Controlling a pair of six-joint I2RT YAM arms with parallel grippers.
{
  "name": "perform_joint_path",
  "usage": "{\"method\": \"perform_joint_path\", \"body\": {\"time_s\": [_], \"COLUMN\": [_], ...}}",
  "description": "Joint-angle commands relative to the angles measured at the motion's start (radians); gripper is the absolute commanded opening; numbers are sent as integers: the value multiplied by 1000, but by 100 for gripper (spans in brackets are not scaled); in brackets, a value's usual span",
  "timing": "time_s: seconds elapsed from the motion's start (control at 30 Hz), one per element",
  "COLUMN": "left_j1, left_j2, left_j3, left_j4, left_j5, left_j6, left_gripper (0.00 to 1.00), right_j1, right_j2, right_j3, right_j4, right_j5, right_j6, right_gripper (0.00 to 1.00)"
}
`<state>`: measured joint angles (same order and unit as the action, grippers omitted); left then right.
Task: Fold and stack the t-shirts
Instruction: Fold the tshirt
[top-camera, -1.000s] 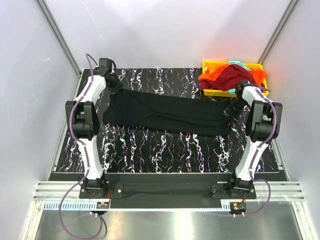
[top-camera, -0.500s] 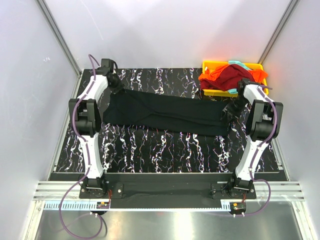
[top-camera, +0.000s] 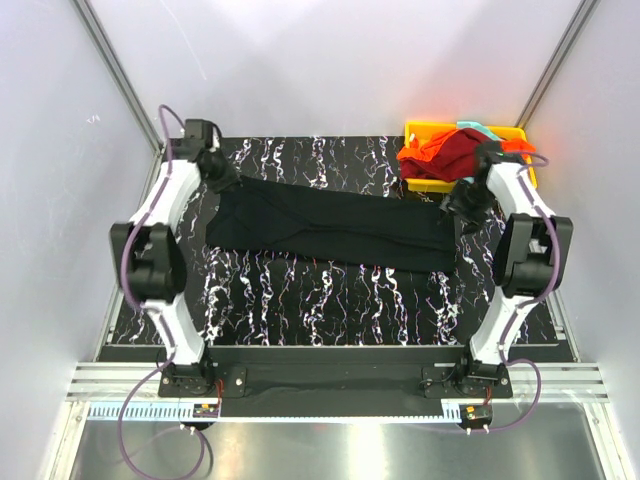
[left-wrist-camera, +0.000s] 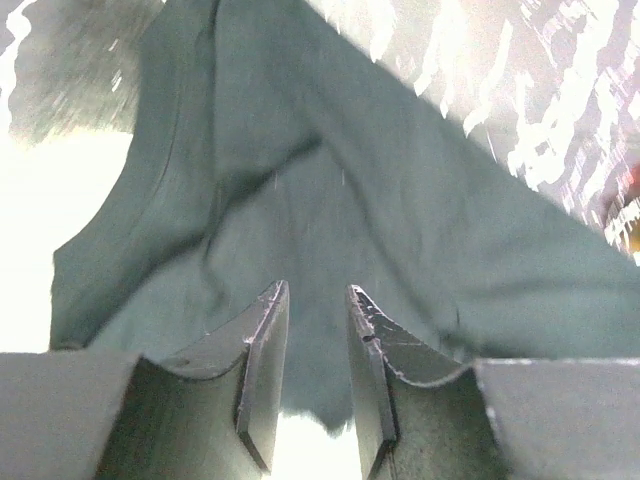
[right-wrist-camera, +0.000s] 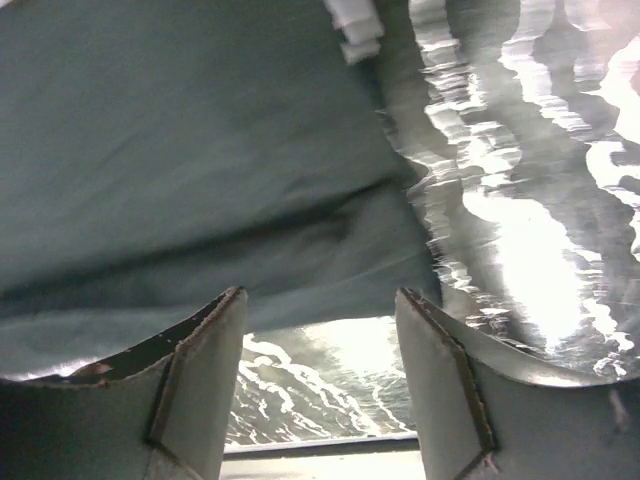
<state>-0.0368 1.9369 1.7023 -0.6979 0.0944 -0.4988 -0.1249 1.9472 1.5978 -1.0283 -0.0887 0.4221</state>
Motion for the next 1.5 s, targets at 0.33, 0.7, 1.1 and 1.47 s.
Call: {"method": "perform_joint_path", "body": {"time_s": [0.33,0.7,1.1,1.47], "left_j1": [5,3,-2,-2], "left_j2": [-418,-400,-319,-236], "left_j3": [-474,-544,-506,-431], "left_j4": [120,207,242,270], "left_j5": [221,335,379,415], "left_j6": [42,-49,-96,-129], "left_gripper": [33,33,31,29], "right_j1": [577,729,734,740], "right_j2": [13,183,314,328], "right_j3": [86,137,249,209], "right_j4": [266,427,490,588], "right_j5": [-100,-79,-85,-86], "right_j6": [108,181,253,330], "right_gripper": [69,50,11,6]}}
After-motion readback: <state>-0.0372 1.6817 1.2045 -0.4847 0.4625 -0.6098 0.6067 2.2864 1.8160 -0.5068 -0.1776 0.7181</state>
